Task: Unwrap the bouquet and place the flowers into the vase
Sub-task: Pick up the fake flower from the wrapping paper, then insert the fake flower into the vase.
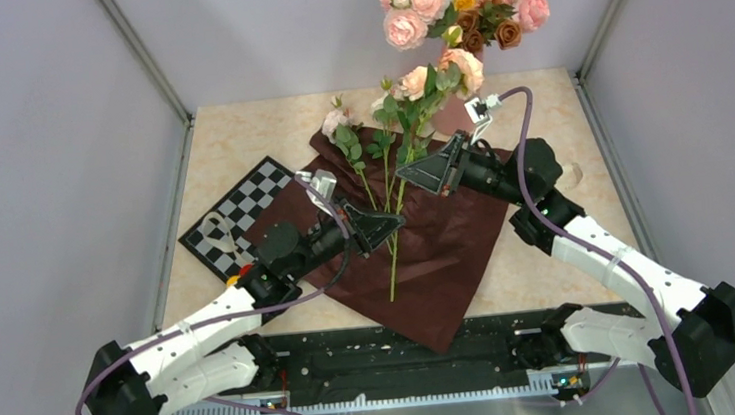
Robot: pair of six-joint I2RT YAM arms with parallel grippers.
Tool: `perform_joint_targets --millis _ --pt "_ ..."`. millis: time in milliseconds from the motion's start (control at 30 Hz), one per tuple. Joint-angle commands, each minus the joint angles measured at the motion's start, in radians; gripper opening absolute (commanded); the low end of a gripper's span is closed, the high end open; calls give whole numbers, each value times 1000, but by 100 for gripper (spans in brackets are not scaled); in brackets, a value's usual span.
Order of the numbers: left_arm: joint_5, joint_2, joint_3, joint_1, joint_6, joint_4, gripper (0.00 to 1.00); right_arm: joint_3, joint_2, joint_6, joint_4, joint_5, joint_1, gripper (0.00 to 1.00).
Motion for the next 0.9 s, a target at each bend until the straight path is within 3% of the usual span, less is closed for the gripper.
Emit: perform_joint_targets --millis 0,100,333,433,633,700,867 --pt "17 13 47 -4 18 -2 0 44 -15 -22 32 20 12 0" --pt "19 25 61 -4 22 -20 1 45 -24 -34 29 20 12 0" --pt "-16 35 99 -2 50 -96 75 58 -51 -111 -31 30 14 0" --pt "-36 23 126 3 95 -168 96 82 -72 -189 -111 58 14 0" --pt "-19 15 271 79 224 -496 99 178 -136 -431 -358 227 18 0" --pt "59 26 307 164 229 -588 99 207 -157 -500 -414 293 18 0" --pt "271 22 298 448 182 -613 99 294 -175 -634 -503 467 18 0"
